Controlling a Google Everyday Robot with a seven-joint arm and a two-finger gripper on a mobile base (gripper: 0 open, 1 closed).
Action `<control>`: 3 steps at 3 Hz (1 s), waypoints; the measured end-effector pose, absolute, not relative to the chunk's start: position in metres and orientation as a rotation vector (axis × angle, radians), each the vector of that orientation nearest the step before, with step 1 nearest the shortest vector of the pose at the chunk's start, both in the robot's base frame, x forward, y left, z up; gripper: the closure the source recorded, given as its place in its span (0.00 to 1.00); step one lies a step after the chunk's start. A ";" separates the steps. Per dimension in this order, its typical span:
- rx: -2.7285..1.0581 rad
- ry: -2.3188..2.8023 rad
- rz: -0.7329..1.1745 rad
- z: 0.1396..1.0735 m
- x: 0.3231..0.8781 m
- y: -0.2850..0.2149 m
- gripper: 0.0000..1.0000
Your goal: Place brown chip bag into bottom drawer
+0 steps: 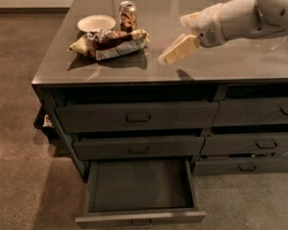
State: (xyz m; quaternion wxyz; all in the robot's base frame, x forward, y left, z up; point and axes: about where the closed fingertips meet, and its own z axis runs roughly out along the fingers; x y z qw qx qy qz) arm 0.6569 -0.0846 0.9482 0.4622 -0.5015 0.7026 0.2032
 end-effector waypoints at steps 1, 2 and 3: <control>-1.333 1.571 0.437 0.950 0.682 -0.068 0.00; -1.366 1.536 0.409 0.951 0.683 -0.067 0.00; -1.366 1.536 0.409 0.951 0.683 -0.067 0.00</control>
Offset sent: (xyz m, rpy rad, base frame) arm 0.0216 0.0140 0.0015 -0.0155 -0.1114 0.0717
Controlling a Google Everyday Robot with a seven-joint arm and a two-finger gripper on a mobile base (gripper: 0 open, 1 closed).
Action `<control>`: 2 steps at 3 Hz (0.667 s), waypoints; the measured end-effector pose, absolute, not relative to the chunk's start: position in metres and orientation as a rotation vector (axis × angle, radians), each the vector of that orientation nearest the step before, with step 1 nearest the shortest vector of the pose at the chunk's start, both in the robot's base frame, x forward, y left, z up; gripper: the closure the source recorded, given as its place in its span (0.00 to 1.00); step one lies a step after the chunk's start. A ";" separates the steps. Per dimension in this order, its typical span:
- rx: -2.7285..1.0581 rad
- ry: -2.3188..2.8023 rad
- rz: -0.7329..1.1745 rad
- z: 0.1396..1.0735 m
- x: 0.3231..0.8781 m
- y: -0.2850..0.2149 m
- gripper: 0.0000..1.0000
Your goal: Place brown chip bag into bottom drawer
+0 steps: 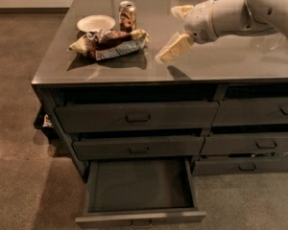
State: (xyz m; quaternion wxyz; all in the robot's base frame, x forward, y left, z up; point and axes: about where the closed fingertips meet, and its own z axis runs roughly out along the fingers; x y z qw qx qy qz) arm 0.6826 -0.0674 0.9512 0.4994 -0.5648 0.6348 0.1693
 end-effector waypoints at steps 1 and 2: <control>-1.402 1.492 0.392 0.954 0.679 -0.065 0.00; -1.469 1.398 0.339 0.964 0.685 -0.047 0.00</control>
Offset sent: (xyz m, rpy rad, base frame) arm 0.0089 0.0391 0.0261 -0.0892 -0.2379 0.1464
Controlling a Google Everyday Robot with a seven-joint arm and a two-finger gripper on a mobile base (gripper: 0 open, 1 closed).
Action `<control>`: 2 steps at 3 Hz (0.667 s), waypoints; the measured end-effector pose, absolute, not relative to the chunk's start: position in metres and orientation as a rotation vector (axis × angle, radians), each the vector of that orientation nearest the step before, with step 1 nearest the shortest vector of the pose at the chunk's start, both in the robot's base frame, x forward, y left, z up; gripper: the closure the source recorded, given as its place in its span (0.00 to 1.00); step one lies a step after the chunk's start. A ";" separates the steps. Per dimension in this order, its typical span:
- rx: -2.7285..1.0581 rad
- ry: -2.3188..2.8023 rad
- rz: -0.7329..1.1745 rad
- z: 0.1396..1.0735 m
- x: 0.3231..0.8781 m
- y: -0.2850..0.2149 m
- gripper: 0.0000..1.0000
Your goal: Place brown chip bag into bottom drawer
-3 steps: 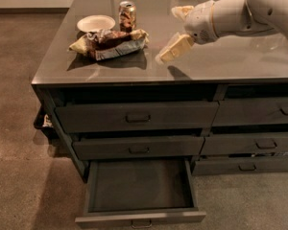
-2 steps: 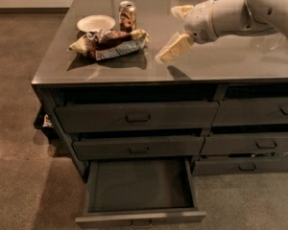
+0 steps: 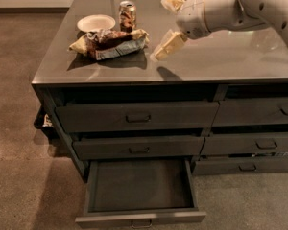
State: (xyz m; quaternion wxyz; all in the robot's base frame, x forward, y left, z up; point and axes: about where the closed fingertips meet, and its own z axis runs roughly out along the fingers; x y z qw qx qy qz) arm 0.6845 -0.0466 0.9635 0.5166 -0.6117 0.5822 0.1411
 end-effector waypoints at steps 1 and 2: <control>-1.545 1.327 0.264 0.969 0.697 -0.026 0.00; -1.589 1.317 0.178 0.964 0.722 -0.015 0.00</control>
Offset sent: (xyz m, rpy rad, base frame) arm 0.0696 0.0384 -0.0027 -0.2154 -0.1852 0.0078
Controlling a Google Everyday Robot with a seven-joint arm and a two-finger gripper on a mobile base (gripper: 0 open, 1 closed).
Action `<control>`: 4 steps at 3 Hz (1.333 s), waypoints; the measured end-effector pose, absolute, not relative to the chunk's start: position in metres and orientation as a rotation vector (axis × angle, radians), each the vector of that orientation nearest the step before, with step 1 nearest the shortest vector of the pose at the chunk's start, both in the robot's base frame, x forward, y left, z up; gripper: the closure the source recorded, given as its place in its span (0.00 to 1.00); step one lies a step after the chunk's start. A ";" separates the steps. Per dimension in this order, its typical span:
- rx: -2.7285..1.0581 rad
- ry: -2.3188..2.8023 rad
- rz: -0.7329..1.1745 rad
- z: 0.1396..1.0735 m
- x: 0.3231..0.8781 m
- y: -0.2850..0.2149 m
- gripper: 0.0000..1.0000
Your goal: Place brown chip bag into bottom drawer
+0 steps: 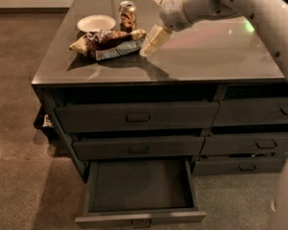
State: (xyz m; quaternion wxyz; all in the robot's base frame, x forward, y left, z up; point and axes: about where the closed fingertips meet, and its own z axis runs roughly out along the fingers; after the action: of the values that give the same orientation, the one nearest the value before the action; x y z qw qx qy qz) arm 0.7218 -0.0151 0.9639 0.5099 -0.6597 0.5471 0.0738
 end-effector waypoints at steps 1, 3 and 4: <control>-1.617 1.363 0.091 0.950 0.751 -0.012 0.00; -1.676 1.399 0.055 0.922 0.773 0.008 0.13; -1.728 1.392 0.086 0.904 0.769 0.024 0.31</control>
Offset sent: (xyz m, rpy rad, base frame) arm 0.0731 0.0012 -0.0387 -0.1791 -0.0104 -0.1271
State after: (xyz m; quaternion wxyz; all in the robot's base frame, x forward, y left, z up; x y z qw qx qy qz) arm 0.7693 0.0244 0.9040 0.4444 -0.6972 0.5615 0.0347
